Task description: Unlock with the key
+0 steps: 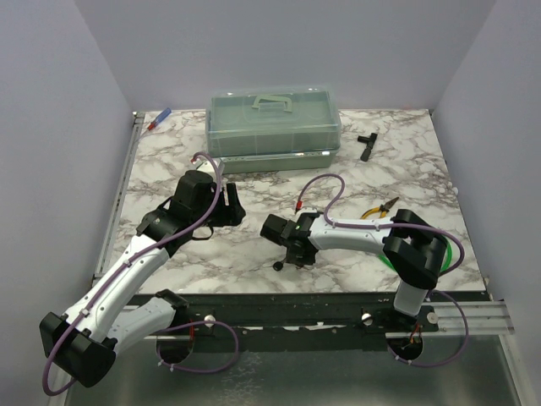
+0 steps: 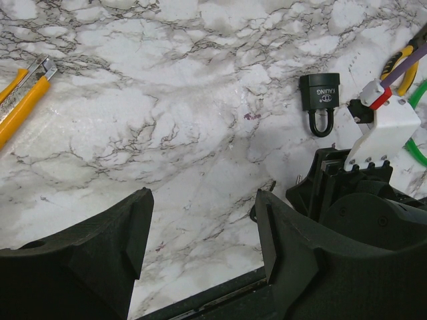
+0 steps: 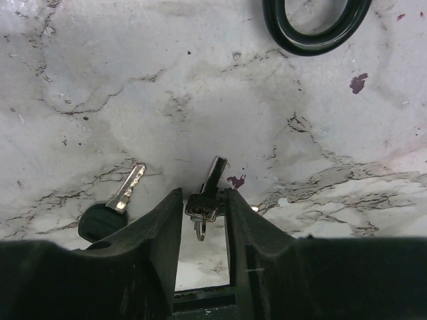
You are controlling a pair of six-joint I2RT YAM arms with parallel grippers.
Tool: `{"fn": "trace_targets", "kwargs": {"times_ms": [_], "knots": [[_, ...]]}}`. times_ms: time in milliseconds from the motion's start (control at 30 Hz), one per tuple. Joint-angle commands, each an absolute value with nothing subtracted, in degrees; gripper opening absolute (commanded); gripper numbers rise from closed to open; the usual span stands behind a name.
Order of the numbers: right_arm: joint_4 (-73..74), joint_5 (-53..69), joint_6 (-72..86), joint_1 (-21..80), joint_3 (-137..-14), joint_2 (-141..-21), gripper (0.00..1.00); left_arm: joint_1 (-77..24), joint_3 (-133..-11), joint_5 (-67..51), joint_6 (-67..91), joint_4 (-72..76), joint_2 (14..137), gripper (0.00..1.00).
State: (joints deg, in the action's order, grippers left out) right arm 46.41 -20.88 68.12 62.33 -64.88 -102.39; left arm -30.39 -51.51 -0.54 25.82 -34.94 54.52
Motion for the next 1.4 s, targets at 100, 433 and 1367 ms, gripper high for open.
{"fn": "trace_targets", "kwargs": {"times_ms": [100, 433, 1367], "knots": [[43.5, -19.53, 68.73, 62.83, -62.83, -103.54, 0.29, -30.41, -50.87, 1.15, 25.14, -35.33, 54.12, 0.69], [38.57, -21.43, 66.31, 62.75, -59.29, -99.19, 0.09, -30.43, -50.8, 0.09, 25.05, -34.79, 54.49, 0.69], [37.32, -16.67, 56.74, 62.75, -61.25, -95.09, 0.41, -30.32, -49.97, -7.69, 27.01, -32.17, 55.2, 0.69]]}}
